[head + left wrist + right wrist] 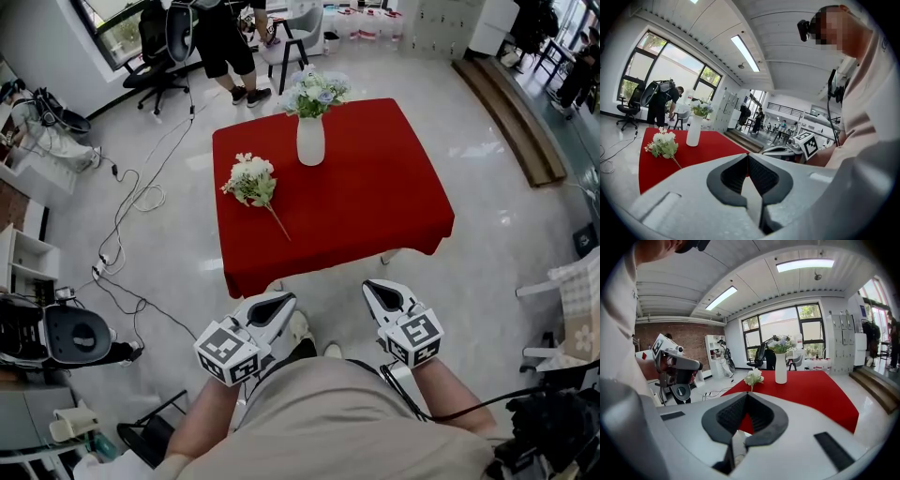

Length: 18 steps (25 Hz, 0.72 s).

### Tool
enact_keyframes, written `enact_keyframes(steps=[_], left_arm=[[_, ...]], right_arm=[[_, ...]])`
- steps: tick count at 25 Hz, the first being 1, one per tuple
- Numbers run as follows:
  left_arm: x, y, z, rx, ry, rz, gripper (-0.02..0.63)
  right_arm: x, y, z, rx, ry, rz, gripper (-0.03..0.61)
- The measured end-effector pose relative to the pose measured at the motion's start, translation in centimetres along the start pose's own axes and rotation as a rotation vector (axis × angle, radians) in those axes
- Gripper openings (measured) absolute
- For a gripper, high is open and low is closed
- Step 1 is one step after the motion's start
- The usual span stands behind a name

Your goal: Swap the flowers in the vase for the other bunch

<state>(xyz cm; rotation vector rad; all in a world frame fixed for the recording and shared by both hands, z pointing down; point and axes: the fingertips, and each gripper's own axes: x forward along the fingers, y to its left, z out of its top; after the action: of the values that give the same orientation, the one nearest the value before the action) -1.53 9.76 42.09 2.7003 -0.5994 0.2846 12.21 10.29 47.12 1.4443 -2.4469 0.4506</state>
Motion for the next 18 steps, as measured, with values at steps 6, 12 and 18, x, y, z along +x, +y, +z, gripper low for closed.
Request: enact_keyframes(steps=[6,12,18], left_arm=[[-0.6,-2.7,-1.1,0.007,0.011,0.004,0.008],[-1.3,-5.4,-2.4,0.018,0.028,-0.002,0.008],[-1.5,-7.5,-3.4,0.023,0.037,-0.016,0.008]], right_arm=[[-2.0,1.0,-1.0,-0.013,-0.014,0.014,0.012],[-3.8,2.3,-2.4,0.002,-0.016,0.021,0.012],[-5.7,2.6,-3.4,-0.004,-0.019,0.008,0.012]])
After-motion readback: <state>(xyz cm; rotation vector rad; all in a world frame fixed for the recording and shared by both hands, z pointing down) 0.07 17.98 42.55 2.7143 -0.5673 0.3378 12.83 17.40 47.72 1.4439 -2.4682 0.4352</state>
